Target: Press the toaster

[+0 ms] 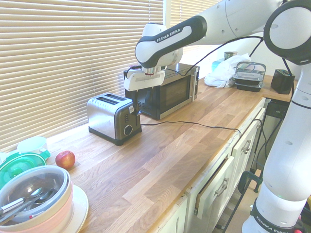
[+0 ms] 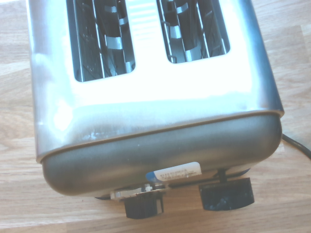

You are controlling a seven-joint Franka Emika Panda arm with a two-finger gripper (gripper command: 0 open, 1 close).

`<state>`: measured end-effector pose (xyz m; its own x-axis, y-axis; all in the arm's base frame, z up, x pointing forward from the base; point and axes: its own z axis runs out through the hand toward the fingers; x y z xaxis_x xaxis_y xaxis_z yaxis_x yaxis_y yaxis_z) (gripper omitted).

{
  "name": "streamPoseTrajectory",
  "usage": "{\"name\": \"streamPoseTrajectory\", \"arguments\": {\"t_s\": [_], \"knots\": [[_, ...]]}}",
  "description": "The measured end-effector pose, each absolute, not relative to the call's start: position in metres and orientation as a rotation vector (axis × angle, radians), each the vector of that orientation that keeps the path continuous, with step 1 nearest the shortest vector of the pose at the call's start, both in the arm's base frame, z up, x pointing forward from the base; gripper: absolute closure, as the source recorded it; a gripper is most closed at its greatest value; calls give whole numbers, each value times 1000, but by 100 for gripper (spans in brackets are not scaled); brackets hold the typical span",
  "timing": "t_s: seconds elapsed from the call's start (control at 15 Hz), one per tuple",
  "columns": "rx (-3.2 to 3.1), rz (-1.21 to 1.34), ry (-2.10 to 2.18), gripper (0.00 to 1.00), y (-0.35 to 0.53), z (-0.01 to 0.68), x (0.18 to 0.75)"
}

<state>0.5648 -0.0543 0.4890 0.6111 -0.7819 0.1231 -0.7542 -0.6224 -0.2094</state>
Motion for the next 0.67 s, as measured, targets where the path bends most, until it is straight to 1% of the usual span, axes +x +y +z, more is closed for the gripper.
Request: {"name": "streamPoseTrajectory", "arguments": {"t_s": [0.67], "knots": [[-2706,-267,1295,100,-50,484,604]]}}
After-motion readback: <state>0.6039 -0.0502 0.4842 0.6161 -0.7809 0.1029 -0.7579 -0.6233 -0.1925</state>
